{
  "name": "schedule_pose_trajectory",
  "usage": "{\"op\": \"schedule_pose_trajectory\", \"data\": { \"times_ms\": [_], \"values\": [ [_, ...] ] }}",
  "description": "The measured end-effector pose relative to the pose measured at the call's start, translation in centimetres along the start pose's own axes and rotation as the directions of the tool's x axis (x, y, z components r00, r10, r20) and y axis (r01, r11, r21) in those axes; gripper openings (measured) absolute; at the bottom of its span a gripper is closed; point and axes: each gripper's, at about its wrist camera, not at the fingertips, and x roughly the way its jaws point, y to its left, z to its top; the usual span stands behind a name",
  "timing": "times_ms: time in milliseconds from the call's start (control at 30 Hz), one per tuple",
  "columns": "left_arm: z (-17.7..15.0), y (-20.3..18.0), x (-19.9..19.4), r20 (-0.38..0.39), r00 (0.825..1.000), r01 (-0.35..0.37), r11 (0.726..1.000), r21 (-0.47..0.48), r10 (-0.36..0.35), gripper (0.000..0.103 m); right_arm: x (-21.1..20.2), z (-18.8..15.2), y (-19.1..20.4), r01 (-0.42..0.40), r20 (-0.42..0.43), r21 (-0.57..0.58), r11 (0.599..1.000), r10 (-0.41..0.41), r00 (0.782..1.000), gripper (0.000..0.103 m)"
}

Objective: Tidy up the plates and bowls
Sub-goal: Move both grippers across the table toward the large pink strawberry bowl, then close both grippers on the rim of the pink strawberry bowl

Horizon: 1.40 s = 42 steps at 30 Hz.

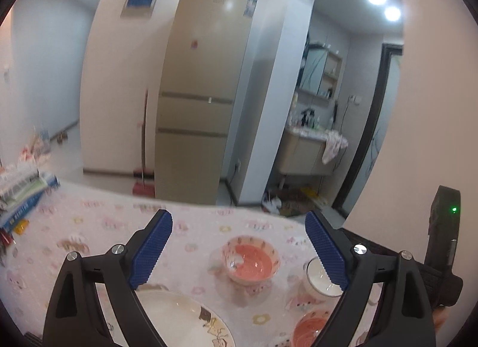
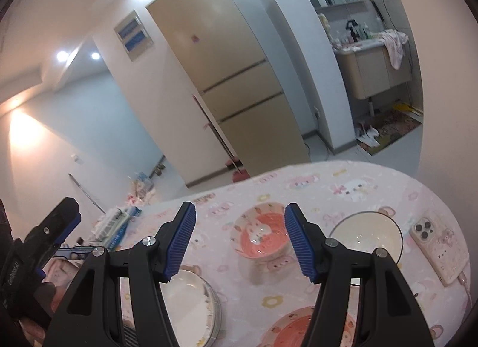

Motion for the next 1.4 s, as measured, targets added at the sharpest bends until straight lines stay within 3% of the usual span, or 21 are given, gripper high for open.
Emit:
{"op": "schedule_pose_trajectory", "data": {
  "times_ms": [100,200,333,433,500,567,700,767,900,1000,1100,1167,1233,1267,1400],
  "values": [
    [-0.7,0.5,3.6,-0.114,0.994,0.003,1.000,-0.003,-0.003,0.092,2.8,-0.1,-0.9,0.032,-0.079,0.012,0.999,-0.031,0.996,0.061],
    [-0.8,0.8,7.5,-0.226,0.974,-0.029,0.999,-0.025,0.023,0.092,6.0,0.3,-1.2,0.088,-0.150,-0.023,0.996,-0.090,0.985,0.061],
    [-1.2,1.3,12.1,-0.321,0.945,-0.095,0.992,-0.083,0.063,0.092,10.6,0.8,-2.8,0.192,-0.254,-0.034,0.981,-0.194,0.947,0.061],
    [-2.6,1.5,16.1,-0.432,0.896,-0.138,0.989,-0.047,0.104,0.092,13.0,0.5,-4.6,0.223,-0.337,0.004,0.975,-0.208,0.918,0.061],
    [-3.5,1.9,18.0,-0.474,0.875,-0.140,0.989,-0.045,0.102,0.092,14.4,0.1,-5.5,0.212,-0.393,0.018,0.977,-0.188,0.900,0.059],
    [-4.6,2.2,20.1,-0.524,0.848,-0.125,0.991,-0.047,0.082,0.085,15.4,-0.4,-5.7,0.203,-0.429,0.000,0.979,-0.184,0.885,0.054],
    [-6.0,2.6,22.9,-0.581,0.812,-0.113,0.991,-0.067,0.054,0.068,16.9,-0.9,-5.9,0.239,-0.451,-0.037,0.970,-0.230,0.862,0.050],
    [-6.7,2.8,24.2,-0.611,0.789,-0.127,0.990,-0.064,0.061,0.065,18.1,-1.3,-6.0,0.242,-0.483,-0.050,0.969,-0.235,0.844,0.047],
    [-7.4,2.0,25.5,-0.613,0.768,-0.206,0.978,0.042,0.188,0.059,20.0,-2.1,-5.7,0.282,-0.513,-0.111,0.953,-0.298,0.805,0.036],
    [-7.9,2.1,26.6,-0.642,0.749,-0.184,0.982,0.032,0.161,0.048,20.8,-2.4,-5.5,0.295,-0.524,-0.149,0.944,-0.329,0.786,0.031],
    [-8.4,2.6,27.5,-0.660,0.737,-0.185,0.983,0.008,0.145,0.036,20.9,-1.9,-5.5,0.300,-0.516,-0.151,0.942,-0.334,0.789,0.022],
    [-8.8,3.0,28.0,-0.673,0.732,-0.177,0.984,-0.035,0.108,0.034,21.4,-1.8,-5.6,0.294,-0.534,-0.142,0.945,-0.323,0.781,0.020],
    [-9.1,3.6,28.3,-0.680,0.732,-0.159,0.982,-0.107,0.044,0.013,22.0,-1.9,-5.5,0.276,-0.552,-0.140,0.951,-0.306,0.775,0.012],
    [-9.2,3.5,28.3,-0.685,0.728,-0.147,0.980,-0.133,0.016,0.009,22.0,-1.9,-5.4,0.265,-0.560,-0.133,0.955,-0.292,0.775,0.008],
    [-9.2,2.7,28.0,-0.678,0.733,-0.133,0.989,-0.071,0.050,0.008,22.3,-1.9,-5.1,0.275,-0.556,-0.128,0.953,-0.299,0.776,0.008]
  ]
}}
